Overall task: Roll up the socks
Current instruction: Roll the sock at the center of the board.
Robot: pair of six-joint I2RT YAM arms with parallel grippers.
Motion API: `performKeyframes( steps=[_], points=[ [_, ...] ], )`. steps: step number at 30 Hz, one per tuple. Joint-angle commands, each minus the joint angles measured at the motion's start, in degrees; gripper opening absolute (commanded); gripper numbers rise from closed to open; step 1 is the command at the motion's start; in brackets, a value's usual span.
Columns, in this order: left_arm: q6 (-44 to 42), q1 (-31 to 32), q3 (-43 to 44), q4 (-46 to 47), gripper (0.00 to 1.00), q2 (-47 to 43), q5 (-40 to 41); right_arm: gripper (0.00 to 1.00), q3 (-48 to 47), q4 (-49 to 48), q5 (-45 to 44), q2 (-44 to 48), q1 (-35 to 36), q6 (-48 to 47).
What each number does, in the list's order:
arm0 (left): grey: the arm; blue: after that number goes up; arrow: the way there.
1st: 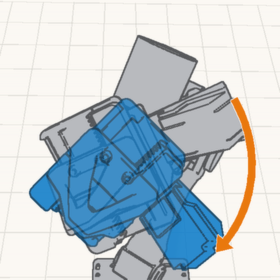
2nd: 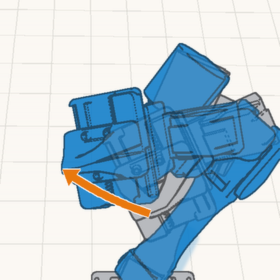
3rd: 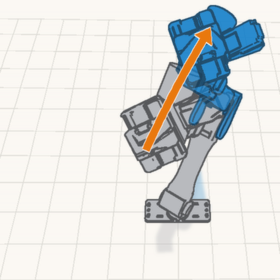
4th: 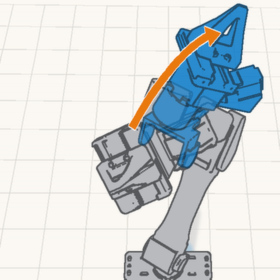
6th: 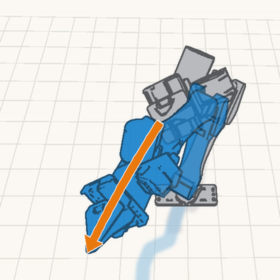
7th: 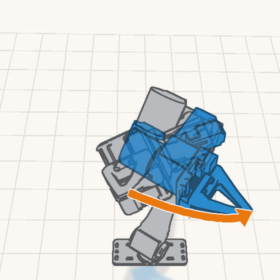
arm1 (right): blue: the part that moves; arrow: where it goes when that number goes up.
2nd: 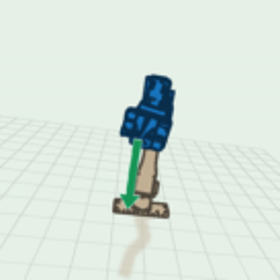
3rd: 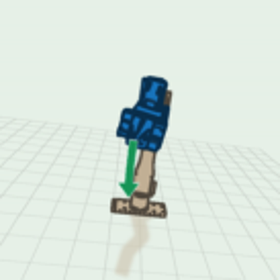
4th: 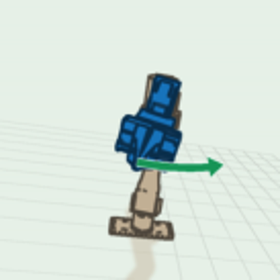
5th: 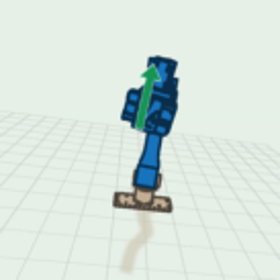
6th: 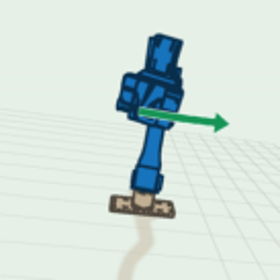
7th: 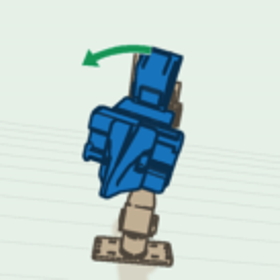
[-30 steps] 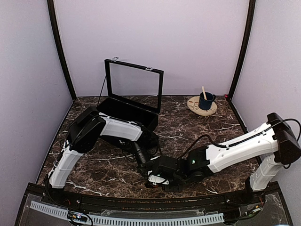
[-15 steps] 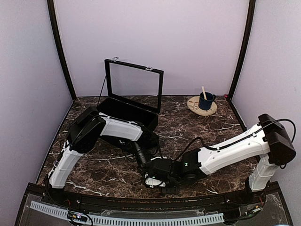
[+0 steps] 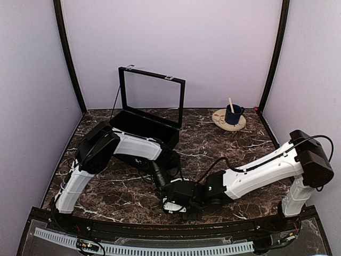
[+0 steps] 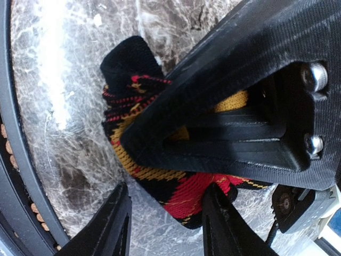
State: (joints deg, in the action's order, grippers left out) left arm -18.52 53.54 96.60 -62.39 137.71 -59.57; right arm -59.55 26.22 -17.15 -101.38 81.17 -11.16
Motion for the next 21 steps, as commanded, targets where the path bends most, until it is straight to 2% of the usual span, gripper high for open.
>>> performKeyframes(
  steps=[1, 9, 15, 19, 21],
  points=[
    [-1.03, 1.74, -2.82, 0.44, 0.0, 3.53, 12.77, 0.42, 2.01, -3.91, -0.7, -1.65, -0.86, -0.93],
    [-1.07, 1.74, -2.7, 0.07, 0.0, 3.11, 14.65, 0.34, 4.34, -3.57, 0.09, -2.46, -1.51, 0.5],
    [0.36, 1.04, -3.42, 1.74, 0.0, 1.53, 16.16, 0.1, 4.65, -0.37, 3.53, -3.4, -1.8, 3.25],
    [2.68, 0.07, -5.23, 4.21, 0.0, -0.46, 16.72, 0.0, 5.03, 1.31, 5.19, -2.76, -1.74, 5.15],
    [4.32, -0.6, -6.64, 6.3, 0.01, -1.89, 18.94, 0.0, 4.74, 2.05, 5.75, -2.58, -1.77, 5.71]
  ],
)
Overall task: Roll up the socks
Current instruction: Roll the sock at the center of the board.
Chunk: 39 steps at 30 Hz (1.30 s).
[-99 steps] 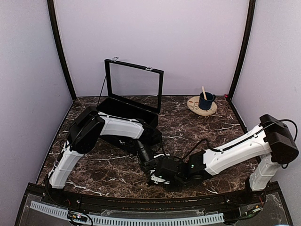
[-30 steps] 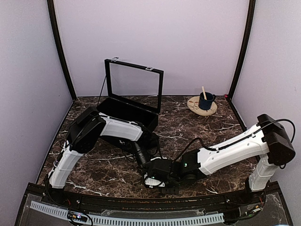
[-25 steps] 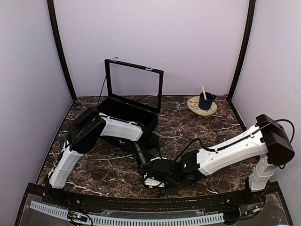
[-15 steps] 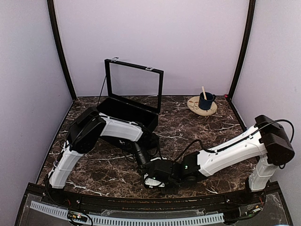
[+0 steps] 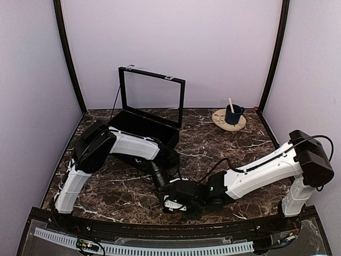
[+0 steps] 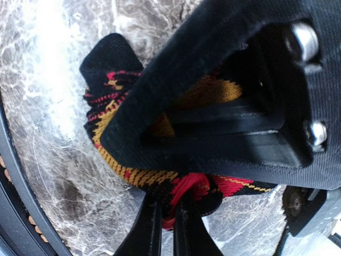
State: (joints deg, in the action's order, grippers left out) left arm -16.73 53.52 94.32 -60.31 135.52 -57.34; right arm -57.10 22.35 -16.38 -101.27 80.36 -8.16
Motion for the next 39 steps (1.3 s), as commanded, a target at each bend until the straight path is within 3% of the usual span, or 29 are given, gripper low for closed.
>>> performKeyframes(
  steps=[1, 11, 19, 27, 39],
  points=[
    [3.02, -0.87, -4.98, 5.04, 0.01, -0.43, 16.57, 0.0, 1.99, 6.29, 5.29, -2.62, -0.99, 2.98],
    [10.57, -2.69, -12.72, 15.49, 0.06, -10.31, 16.5, 0.0, -2.16, 9.63, 10.45, -3.63, -0.95, 7.63],
    [14.16, -2.89, -16.28, 18.8, 0.13, -17.06, 12.63, 0.0, -6.0, 13.37, 11.99, -5.88, -1.0, 13.11],
    [17.76, -2.89, -22.6, 22.14, 0.21, -25.44, 14.45, 0.0, -12.53, 16.38, 15.48, -8.06, -1.34, 21.31],
    [25.16, -2.89, -39.01, 32.64, 0.24, -40.83, 26.84, 0.0, -18.48, 19.13, 20.71, -10.01, -3.8, 30.32]
  ],
)
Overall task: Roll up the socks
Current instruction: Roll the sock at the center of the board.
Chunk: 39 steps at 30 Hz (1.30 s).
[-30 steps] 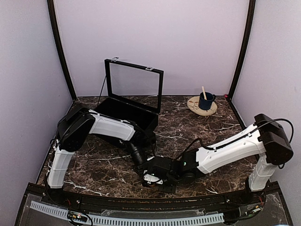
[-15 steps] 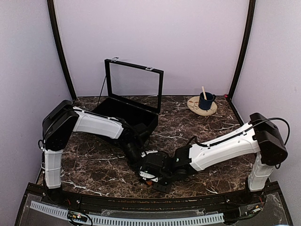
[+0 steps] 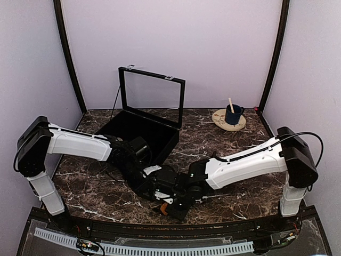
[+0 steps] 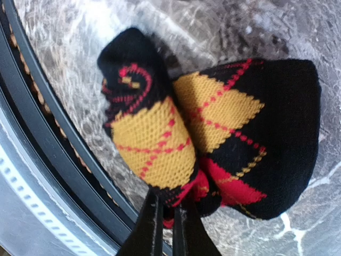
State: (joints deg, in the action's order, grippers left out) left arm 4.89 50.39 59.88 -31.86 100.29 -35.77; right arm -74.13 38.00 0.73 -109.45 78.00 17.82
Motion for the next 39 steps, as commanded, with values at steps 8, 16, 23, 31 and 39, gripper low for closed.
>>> performKeyframes(
  steps=[8, 16, 23, 31, 39],
  points=[
    [8.77, 1.4, -13.03, 11.43, 0.24, -14.54, 9.66, 0.0, -1.49, 3.37, 11.47, -1.52, -6.24, 6.31],
    [11.66, 8.57, -17.93, 17.06, 0.24, -21.14, 18.35, 0.0, -2.23, 3.46, 18.33, -2.13, -10.31, 4.09],
    [10.82, 16.48, -20.68, 21.0, 0.24, -26.4, 29.62, 0.0, -1.04, 3.7, 24.83, -2.27, -13.1, 2.52],
    [4.85, 21.33, -17.34, 21.13, 0.25, -22.43, 37.61, 0.0, 1.1, 3.22, 31.3, -1.95, -15.26, 0.63],
    [-3.08, 28.03, -11.9, 22.83, 0.25, -12.91, 47.27, 0.0, 2.23, 3.81, 34.09, -2.28, -16.25, -1.7]
  ],
)
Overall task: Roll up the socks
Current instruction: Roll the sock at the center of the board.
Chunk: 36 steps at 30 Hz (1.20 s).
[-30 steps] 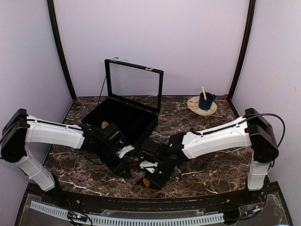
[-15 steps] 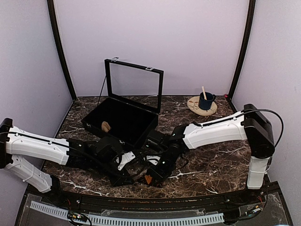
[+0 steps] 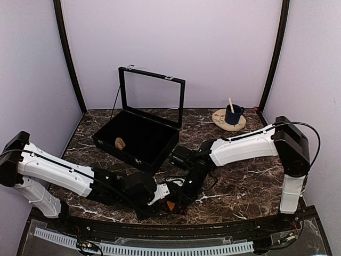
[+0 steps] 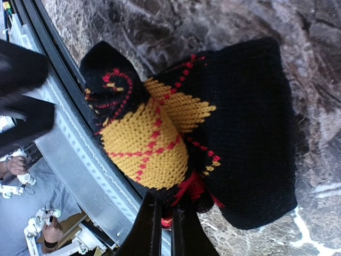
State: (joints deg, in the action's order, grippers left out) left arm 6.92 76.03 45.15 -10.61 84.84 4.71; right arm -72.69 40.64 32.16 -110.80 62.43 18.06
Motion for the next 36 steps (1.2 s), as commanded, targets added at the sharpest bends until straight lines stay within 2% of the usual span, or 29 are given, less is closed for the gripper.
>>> performKeyframes(
  steps=[1, 13, 21, 28, 36],
  points=[
    [-5.68, 2.81, 3.48, 1.81, 0.25, 3.35, 7.38, 0.0, 0.87, 1.28, 2.79, -0.99, -0.79, -2.21],
    [-13.08, 6.7, 6.71, 3.25, 0.26, 7.44, 10.63, 0.0, 0.77, 1.13, 4.4, -1.93, -1.26, -4.38],
    [-17.21, 7.03, 7.82, 2.74, 0.27, 10.05, 9.51, 0.0, 0.83, 0.56, 5.39, -2.22, -1.31, -5.03],
    [-19.91, 6.98, 9.21, 4.0, 0.28, 12.87, 12.91, 0.0, 1.41, 0.68, 5.85, -2.05, -1.27, -5.97],
    [-21.21, 6.93, 10.49, 1.16, 0.28, 15.71, 12.43, 0.0, 0.97, 1.4, 6.12, -2.53, -1.26, -7.2]
  ],
)
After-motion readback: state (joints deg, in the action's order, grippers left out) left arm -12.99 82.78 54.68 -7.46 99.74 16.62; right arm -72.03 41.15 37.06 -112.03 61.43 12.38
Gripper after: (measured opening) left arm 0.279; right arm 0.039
